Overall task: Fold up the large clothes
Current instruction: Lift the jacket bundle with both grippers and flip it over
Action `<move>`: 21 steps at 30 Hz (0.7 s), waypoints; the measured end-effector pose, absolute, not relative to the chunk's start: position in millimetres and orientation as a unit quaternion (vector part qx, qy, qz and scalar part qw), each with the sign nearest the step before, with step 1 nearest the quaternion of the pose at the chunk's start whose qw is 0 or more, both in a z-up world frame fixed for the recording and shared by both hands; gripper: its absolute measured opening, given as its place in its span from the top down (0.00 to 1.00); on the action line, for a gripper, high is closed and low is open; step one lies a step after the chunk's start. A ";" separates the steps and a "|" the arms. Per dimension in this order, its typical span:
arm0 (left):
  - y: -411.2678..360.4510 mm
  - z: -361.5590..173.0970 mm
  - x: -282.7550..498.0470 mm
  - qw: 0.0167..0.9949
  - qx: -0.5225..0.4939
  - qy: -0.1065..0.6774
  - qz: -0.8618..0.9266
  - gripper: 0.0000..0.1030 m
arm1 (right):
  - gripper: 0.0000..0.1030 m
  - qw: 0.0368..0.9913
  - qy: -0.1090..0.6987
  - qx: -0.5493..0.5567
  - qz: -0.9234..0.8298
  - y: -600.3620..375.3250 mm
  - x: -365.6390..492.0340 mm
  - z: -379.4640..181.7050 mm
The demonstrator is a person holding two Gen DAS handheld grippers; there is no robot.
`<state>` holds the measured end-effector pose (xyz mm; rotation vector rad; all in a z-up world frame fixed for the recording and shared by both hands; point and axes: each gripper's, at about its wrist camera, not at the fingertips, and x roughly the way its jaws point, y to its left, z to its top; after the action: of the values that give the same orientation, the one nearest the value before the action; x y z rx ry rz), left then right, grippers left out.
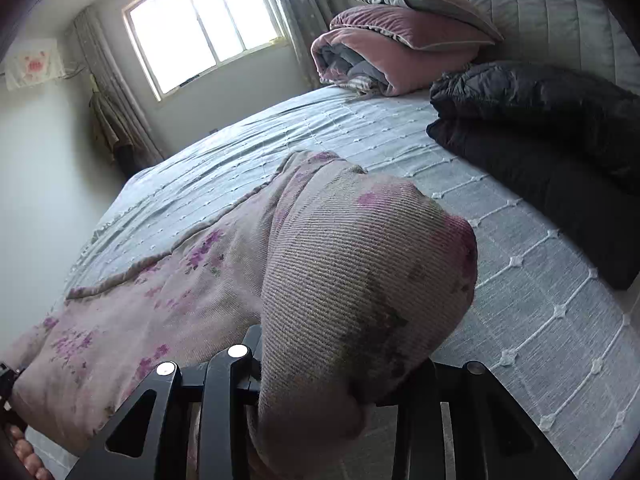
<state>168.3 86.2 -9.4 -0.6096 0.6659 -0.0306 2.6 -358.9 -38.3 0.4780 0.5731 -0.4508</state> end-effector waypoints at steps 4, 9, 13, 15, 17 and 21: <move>85.8 -5.4 167.1 0.904 -0.283 0.319 -0.020 0.74 | 0.69 0.911 0.272 0.219 -0.218 -355.9 4.8 -31.5; 85.9 10.4 169.4 0.910 -0.268 0.313 -0.037 0.75 | 0.71 0.918 0.270 0.201 -0.209 -353.6 10.1 -13.2; 98.7 36.0 189.7 0.901 -0.273 0.331 -0.069 0.76 | 0.73 0.928 0.265 0.180 -0.190 -355.8 34.6 23.4; 111.3 49.3 205.0 0.898 -0.274 0.334 -0.078 0.76 | 0.74 0.937 0.259 0.160 -0.172 -348.5 64.0 59.5; 130.3 63.7 222.2 0.896 -0.284 0.332 -0.076 0.77 | 0.74 0.947 0.253 0.135 -0.147 -330.4 97.1 95.4; 201.8 108.3 250.4 0.905 -0.308 0.290 -0.050 0.77 | 0.75 0.966 0.235 0.075 -0.081 -263.8 185.6 168.8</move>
<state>250.4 201.8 108.3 -0.6372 0.5987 -0.1035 185.6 -263.8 168.8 0.1523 0.4750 -0.1647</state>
